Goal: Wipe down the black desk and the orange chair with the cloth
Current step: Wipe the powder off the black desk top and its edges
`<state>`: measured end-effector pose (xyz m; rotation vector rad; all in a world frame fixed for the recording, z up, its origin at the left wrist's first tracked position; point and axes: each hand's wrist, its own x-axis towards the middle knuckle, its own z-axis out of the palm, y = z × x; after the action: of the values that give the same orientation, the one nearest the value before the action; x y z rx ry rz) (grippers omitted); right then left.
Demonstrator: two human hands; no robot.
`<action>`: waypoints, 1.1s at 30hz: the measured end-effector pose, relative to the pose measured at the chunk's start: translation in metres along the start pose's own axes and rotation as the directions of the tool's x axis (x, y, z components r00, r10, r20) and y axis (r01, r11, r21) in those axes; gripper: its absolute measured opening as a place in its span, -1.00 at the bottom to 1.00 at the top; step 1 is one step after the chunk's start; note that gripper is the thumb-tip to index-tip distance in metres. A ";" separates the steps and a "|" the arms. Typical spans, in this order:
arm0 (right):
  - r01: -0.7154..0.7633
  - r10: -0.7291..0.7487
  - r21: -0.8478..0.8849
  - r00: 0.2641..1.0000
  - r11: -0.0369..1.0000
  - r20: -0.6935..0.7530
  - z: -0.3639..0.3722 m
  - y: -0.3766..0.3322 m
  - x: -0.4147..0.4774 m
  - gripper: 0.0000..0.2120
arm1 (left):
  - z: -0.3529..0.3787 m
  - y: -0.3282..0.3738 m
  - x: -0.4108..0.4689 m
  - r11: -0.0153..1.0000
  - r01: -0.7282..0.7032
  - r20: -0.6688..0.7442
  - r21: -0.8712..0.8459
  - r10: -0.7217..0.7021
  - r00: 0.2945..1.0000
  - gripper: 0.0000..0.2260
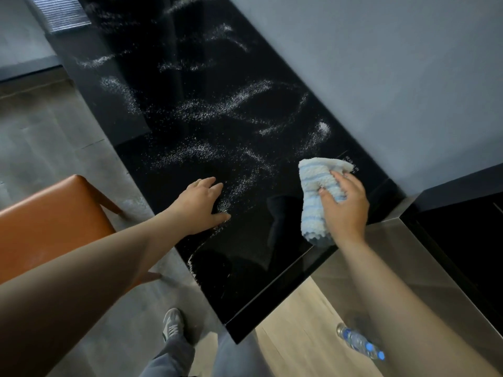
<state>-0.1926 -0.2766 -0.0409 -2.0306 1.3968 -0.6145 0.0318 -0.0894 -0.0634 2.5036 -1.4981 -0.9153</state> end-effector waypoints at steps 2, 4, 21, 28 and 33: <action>0.002 -0.002 -0.029 1.000 1.000 -0.009 -0.005 0.008 0.026 -0.58 | -0.005 0.014 0.012 1.000 0.002 0.001 0.018 -0.002 1.000 -0.19; 0.014 -0.014 -0.055 1.000 0.998 -0.009 -0.009 0.017 0.052 -0.58 | -0.007 0.027 0.025 0.999 0.022 0.014 0.035 -0.023 1.000 -0.13; 0.061 -0.059 -0.198 0.998 0.978 0.016 0.001 0.068 0.205 -0.55 | 0.023 0.050 0.104 0.957 0.257 0.096 0.139 -0.271 0.958 0.29; 0.018 0.006 -0.272 0.996 0.962 0.088 0.018 0.084 0.236 -0.50 | 0.029 0.048 0.107 0.955 0.269 0.091 0.124 -0.281 0.956 0.32; 0.026 0.070 -0.384 0.970 0.923 0.235 0.027 0.092 0.251 -0.40 | 0.029 0.049 0.108 0.953 0.271 0.096 0.136 -0.285 0.954 0.32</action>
<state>-0.1500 -0.5313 -0.1138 -2.2944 1.4723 -0.0688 0.0156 -0.1975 -0.1183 2.8502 -1.2851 -1.0524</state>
